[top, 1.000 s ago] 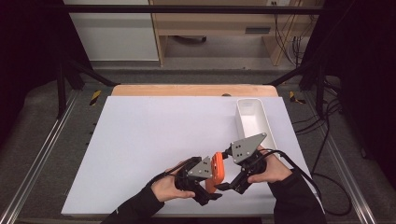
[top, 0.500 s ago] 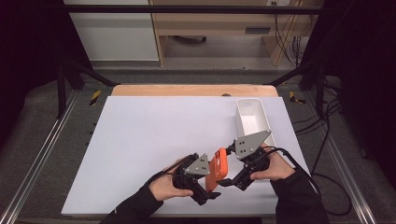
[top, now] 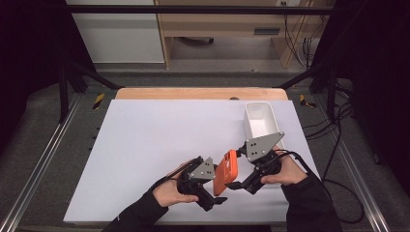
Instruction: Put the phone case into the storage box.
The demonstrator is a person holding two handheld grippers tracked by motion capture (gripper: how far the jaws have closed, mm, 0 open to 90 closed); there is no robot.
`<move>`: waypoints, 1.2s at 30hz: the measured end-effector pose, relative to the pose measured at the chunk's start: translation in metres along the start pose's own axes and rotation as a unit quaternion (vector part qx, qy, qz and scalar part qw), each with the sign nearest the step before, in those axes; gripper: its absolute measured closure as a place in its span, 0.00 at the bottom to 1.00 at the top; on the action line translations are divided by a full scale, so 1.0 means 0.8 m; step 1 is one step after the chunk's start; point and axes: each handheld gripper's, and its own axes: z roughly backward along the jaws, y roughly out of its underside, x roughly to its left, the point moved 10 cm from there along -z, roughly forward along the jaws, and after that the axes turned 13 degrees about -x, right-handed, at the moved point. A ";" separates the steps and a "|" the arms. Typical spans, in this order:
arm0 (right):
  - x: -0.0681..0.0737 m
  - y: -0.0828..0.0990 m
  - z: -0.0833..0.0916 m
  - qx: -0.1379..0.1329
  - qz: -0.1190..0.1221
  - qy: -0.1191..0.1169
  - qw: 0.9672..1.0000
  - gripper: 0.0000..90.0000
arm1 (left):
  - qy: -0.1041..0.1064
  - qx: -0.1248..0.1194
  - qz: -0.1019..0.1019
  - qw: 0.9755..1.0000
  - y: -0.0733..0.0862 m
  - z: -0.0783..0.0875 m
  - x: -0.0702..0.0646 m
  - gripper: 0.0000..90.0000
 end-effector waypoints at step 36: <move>-0.025 -0.009 0.041 -0.001 -0.004 0.078 0.997 0.18 | -0.088 -0.024 0.064 0.994 0.020 0.065 0.049 0.00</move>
